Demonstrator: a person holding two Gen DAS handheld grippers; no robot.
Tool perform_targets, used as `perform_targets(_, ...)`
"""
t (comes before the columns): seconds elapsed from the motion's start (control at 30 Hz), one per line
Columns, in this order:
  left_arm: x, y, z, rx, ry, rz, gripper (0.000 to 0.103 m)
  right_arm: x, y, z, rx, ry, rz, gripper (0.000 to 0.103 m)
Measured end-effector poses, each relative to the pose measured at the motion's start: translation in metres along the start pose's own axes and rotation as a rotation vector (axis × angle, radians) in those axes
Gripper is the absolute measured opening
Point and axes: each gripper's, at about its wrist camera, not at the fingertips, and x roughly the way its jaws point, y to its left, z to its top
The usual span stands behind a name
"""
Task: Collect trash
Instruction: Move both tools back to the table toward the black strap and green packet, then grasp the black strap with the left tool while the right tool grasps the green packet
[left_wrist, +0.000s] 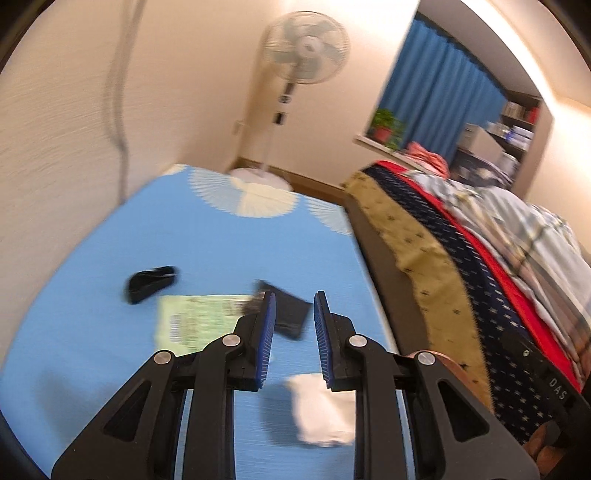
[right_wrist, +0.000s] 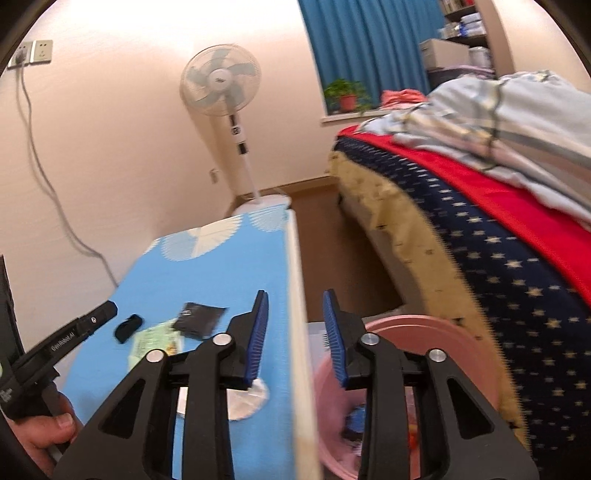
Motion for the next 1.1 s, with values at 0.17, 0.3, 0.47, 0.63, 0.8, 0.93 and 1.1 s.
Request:
perform_targets(0.17,0.009,0.036,-0.001,-0.062,0.005,0.096,0.022,0.039,0.028,-0.004,0.018,0.069,0.091,0.024)
perform_targets(0.3,0.02,0.058,0.0,-0.086,0.006,0.166,0.022,0.071,0.052,-0.006,0.019,0.133,0.142,0.023)
perform_targets(0.47,0.035,0.088,0.002,-0.145,0.003,0.234,0.022,0.111,0.082,-0.004,-0.02,0.224,0.165,0.025)
perform_targets(0.63,0.051,0.11,-0.001,-0.216,0.019,0.255,0.022,0.137,0.108,-0.008,-0.062,0.302,0.205,0.026)
perform_targets(0.8,0.063,0.121,0.001,-0.258,0.038,0.246,0.022,0.162,0.125,-0.022,-0.066,0.416,0.242,0.026)
perform_targets(0.93,0.068,0.123,0.003,-0.264,0.044,0.24,0.04,0.177,0.137,-0.033,-0.088,0.476,0.241,0.029)
perform_targets(1.1,0.076,0.13,0.003,-0.277,0.066,0.227,0.04,0.192,0.15,-0.04,-0.116,0.536,0.221,0.031)
